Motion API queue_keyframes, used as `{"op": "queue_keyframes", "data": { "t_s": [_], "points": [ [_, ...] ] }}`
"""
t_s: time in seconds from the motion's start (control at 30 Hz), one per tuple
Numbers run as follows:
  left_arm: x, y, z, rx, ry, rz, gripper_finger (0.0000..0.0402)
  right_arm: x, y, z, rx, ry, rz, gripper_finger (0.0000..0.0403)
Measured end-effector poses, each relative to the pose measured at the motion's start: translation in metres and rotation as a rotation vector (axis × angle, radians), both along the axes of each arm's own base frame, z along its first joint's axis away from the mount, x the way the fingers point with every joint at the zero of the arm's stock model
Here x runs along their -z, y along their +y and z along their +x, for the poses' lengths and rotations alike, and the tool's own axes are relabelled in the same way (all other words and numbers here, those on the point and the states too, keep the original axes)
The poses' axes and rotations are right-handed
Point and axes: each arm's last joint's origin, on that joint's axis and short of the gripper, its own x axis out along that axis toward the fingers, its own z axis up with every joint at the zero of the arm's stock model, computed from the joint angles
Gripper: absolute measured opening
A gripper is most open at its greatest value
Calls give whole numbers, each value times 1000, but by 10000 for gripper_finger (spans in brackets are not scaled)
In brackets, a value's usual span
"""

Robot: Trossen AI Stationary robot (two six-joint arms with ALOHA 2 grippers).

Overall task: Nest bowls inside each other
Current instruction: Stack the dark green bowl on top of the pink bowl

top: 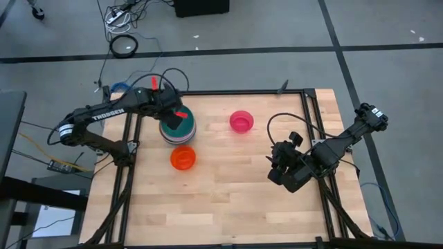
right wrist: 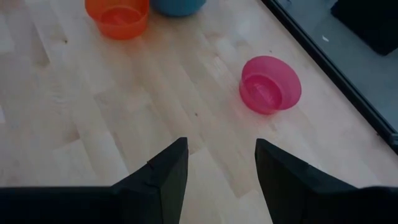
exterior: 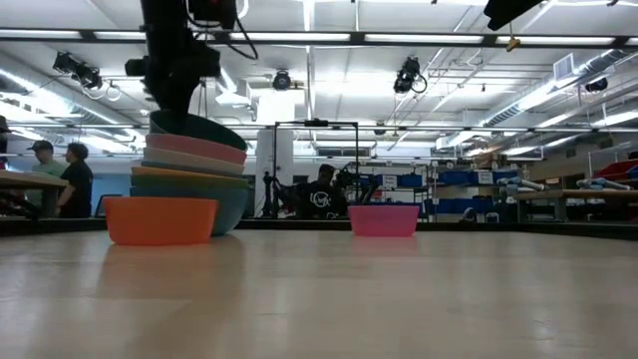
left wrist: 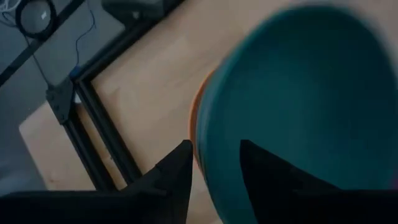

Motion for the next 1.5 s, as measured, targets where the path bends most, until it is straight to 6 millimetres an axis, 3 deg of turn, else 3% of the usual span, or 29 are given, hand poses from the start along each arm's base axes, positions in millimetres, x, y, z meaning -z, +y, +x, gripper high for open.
{"op": "queue_keyframes", "data": {
  "t_s": [0.17, 0.6, 1.07, 1.5],
  "points": [
    [-21, 0, 0, 16, -53, 31, 142, 0, 0, 0, 0, -1, -1, 173],
    [-22, -5, 1, 8, -71, 9, 137, 0, -2, 1, 9, 2, 0, 173],
    [-21, -6, 4, 23, -98, -7, 23, 0, -5, 3, 16, 6, -3, 173],
    [21, -6, 2, 6, 8, -23, 19, 0, -5, 3, 16, 6, -3, 173]
  ]
}}
